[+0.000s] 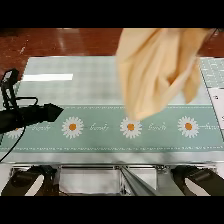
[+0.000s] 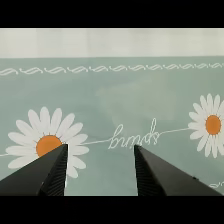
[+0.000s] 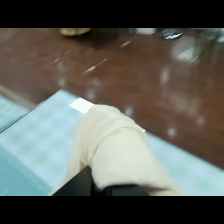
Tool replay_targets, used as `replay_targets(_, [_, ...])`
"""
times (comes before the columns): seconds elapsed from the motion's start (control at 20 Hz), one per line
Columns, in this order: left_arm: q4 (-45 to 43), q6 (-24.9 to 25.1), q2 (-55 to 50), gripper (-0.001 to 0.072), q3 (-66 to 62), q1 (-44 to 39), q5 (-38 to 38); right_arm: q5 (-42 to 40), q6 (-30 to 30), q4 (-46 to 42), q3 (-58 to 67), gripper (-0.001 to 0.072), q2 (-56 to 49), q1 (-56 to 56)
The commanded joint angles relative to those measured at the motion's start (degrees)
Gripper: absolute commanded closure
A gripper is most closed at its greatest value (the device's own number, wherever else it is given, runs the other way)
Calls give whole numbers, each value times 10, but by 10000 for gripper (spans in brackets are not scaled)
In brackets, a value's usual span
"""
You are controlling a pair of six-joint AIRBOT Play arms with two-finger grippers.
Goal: Fold the shirts.
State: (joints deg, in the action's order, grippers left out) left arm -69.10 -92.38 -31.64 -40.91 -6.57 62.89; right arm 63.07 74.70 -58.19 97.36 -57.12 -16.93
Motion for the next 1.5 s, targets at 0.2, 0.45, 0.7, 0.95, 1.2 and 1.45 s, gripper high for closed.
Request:
replay_targets(0.2, [15,-3,4,201,5,0,-18,-248,153,-4,-340,693,-3,-176])
replay_targets(0.45, [24,-3,-14,201,9,0,-5,-381,262,1,-450,693,-110,-236])
replay_targets(0.7, [48,-3,-43,201,63,-32,-8,-371,260,28,-450,437,-177,-219])
replay_targets(0.95, [50,17,-87,200,91,-54,-45,-145,155,-48,-373,301,-99,-43])
replay_targets(1.2, [114,25,-143,200,89,-25,-70,-43,148,-162,-405,303,47,266])
replay_targets(1.45, [220,87,-280,200,80,-33,-141,-26,53,5,-622,306,82,399])
